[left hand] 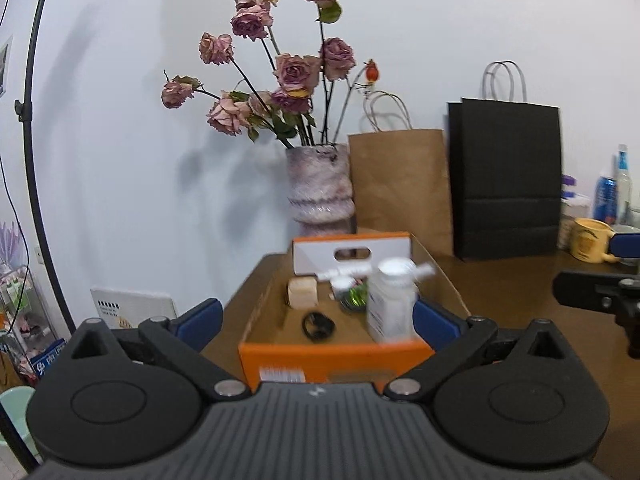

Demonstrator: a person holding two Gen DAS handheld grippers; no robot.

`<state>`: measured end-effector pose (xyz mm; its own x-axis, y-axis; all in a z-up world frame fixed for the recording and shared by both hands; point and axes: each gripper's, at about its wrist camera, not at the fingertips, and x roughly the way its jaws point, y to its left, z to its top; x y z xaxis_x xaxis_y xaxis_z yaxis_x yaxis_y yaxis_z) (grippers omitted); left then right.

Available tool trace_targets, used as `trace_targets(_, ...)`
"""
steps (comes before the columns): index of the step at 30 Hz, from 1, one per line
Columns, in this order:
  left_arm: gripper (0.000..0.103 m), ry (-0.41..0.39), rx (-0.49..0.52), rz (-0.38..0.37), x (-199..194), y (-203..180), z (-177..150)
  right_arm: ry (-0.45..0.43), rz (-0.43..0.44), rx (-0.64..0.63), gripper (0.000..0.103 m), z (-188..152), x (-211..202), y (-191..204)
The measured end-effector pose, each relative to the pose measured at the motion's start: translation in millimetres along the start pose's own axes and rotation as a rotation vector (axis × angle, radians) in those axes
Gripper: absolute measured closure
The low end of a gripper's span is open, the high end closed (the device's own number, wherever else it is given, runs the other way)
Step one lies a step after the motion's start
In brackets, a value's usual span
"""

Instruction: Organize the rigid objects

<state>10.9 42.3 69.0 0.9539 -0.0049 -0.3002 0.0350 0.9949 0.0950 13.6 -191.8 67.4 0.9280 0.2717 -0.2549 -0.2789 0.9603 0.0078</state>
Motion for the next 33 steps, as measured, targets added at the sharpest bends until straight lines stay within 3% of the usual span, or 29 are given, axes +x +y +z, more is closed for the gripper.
trace_targets(14,0.0,0.024,-0.014,-0.039,-58.9,-15.2,-23.4,0.052,-0.031,0.058,0.0,-32.4,-67.1,1.7)
trace_targets(33,0.0,0.041,-0.031,-0.034,-69.6,-13.5,-28.6,0.063,-0.029,0.064,0.0,-38.0,-79.2,2.2)
